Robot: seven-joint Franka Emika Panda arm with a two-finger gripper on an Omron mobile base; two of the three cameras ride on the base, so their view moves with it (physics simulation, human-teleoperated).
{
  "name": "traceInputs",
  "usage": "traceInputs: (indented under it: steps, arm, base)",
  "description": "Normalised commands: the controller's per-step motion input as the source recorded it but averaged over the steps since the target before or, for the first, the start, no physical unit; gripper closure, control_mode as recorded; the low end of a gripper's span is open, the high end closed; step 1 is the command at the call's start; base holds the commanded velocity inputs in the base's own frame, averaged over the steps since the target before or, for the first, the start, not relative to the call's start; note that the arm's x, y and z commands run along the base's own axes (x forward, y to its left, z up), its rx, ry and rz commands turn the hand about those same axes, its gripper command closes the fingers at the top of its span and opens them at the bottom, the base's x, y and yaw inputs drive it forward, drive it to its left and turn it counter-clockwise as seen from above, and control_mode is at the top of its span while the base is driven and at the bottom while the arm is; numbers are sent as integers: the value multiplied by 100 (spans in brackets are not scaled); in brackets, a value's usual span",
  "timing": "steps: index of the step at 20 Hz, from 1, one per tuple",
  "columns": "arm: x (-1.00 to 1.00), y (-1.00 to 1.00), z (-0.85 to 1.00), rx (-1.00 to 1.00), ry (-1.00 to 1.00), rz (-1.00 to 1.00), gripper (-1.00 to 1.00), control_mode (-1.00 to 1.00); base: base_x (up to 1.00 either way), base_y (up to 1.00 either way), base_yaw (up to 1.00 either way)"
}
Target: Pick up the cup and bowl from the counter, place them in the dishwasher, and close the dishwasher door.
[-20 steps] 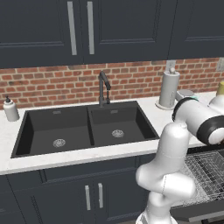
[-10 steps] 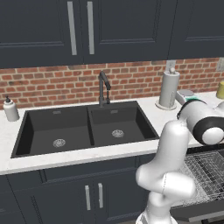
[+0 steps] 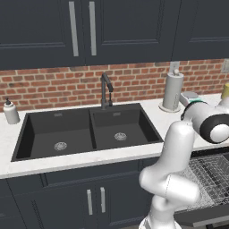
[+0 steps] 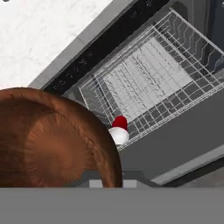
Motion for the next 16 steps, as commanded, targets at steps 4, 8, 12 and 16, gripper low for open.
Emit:
traceInputs:
  steps: [4,8,12,16]
  arm:
    - [7,25,0,-6,50,0,100,-100]
    - [1,41,0,-4,47,0,100,-100]
    - [10,48,-2,-2,42,0,100,-100]
    - [0,10,-44,0,12,0,100,-100]
  base:
    - [0,0,0]
    - [0,0,0]
    - [0,0,0]
    - [0,0,0]
